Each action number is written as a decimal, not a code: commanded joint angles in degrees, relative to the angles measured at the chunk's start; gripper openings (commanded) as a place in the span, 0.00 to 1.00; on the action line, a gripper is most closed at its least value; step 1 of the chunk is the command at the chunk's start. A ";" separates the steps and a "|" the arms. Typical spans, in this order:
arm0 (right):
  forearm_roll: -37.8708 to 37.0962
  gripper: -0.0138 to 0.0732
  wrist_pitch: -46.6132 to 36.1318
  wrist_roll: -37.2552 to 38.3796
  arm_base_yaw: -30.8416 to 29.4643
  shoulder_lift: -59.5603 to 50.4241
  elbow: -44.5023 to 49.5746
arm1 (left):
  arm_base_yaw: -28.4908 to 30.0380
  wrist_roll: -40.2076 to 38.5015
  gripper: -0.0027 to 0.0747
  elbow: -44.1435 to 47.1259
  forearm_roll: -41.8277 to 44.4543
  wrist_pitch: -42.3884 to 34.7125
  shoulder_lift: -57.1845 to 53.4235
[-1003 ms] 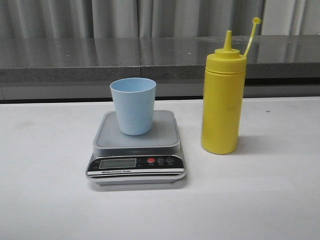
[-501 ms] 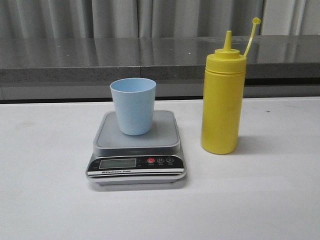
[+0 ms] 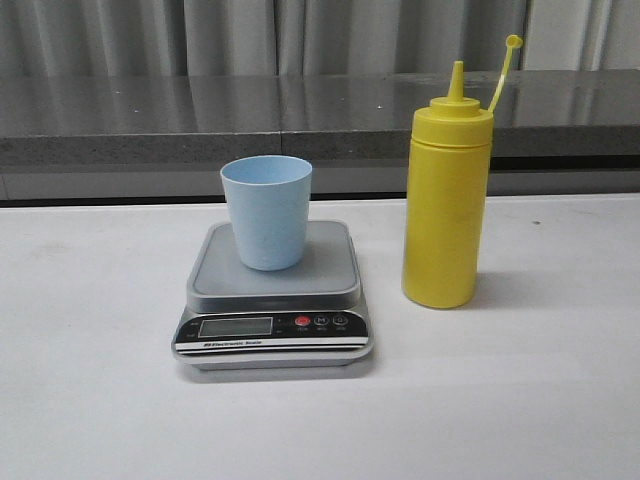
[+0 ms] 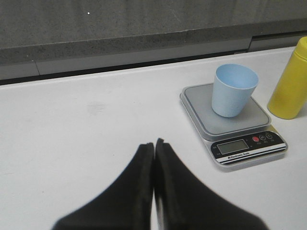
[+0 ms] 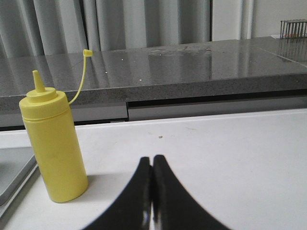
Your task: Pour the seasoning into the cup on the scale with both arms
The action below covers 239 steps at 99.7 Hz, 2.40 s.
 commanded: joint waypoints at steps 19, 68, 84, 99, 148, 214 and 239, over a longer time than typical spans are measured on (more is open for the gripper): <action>-0.59 0.08 1.88 -0.49 -0.20 2.81 -8.50 | 0.18 -0.67 0.02 -1.40 -0.55 -3.63 0.50; -0.59 0.08 8.73 -0.49 0.13 26.07 -23.60 | 0.18 -0.67 0.02 -1.40 -0.55 -3.63 0.50; -0.59 0.08 8.75 -0.49 2.11 34.59 -26.40 | 0.18 -0.67 0.02 -1.40 -0.55 -3.63 0.50; -0.59 0.09 8.71 -0.49 6.01 41.79 -28.49 | 0.18 -0.67 0.02 -1.40 -0.55 -3.63 0.50; -0.65 0.89 -7.44 -0.49 17.33 55.66 -29.24 | 0.18 -0.67 0.02 -1.40 -0.55 -3.63 0.50; -0.65 0.89 -36.87 -0.44 17.33 76.55 -29.24 | 0.18 -0.67 0.02 -1.40 -0.55 -3.63 0.50; -0.65 0.89 -45.81 -0.44 17.33 84.62 -29.24 | 0.18 -0.67 0.02 -1.40 -0.55 -3.63 0.50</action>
